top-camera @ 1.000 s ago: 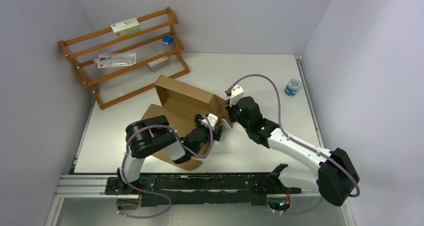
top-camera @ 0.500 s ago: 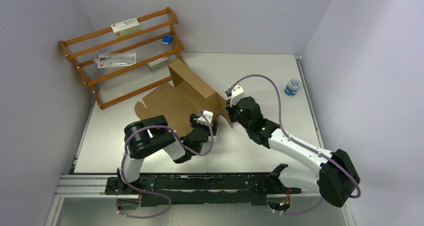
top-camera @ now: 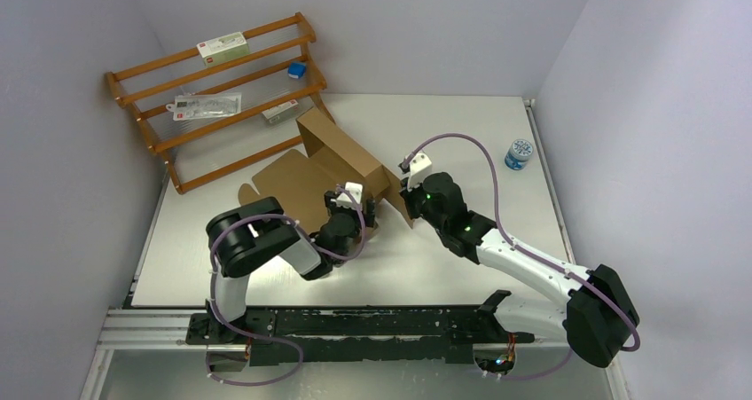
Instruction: Fold the paper box
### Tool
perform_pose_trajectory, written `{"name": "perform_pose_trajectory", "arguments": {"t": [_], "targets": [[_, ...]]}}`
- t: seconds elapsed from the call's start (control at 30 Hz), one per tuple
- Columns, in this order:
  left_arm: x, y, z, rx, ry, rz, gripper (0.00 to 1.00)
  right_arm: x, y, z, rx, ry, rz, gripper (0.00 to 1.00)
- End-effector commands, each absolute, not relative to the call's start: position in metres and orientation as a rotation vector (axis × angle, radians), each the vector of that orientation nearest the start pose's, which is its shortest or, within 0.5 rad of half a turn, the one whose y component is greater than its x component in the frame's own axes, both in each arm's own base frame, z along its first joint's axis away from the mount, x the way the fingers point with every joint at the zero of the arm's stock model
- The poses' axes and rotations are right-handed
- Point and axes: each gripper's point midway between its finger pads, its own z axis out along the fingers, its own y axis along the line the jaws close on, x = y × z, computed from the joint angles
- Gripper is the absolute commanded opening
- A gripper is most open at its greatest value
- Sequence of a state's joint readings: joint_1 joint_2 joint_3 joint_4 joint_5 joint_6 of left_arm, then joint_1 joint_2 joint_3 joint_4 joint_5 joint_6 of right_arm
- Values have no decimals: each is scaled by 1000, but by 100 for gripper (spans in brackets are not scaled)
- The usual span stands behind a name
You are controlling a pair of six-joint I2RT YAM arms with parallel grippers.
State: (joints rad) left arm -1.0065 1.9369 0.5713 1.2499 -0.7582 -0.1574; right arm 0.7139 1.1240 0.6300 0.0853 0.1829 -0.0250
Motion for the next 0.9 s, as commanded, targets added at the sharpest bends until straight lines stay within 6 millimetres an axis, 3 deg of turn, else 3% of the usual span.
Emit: {"name": "perform_pose_trajectory", "arguments": {"t": [0.0,0.27,0.53,0.73,0.87], "targets": [[326,-302,71,149,1660,-355,80,294,214,162,-602,1868,293,0],[326,-303,44,175,1740,-456,79,300,229,168,-510,1952,372,0],[328,-293,18,116,1829,-431,77,312,227,171,-320,2019,367,0],[325,-289,13,91,1857,-439,76,313,233,178,-261,2010,425,0],[332,-275,11,46,1886,-423,76,313,228,171,-257,2021,395,0]]}}
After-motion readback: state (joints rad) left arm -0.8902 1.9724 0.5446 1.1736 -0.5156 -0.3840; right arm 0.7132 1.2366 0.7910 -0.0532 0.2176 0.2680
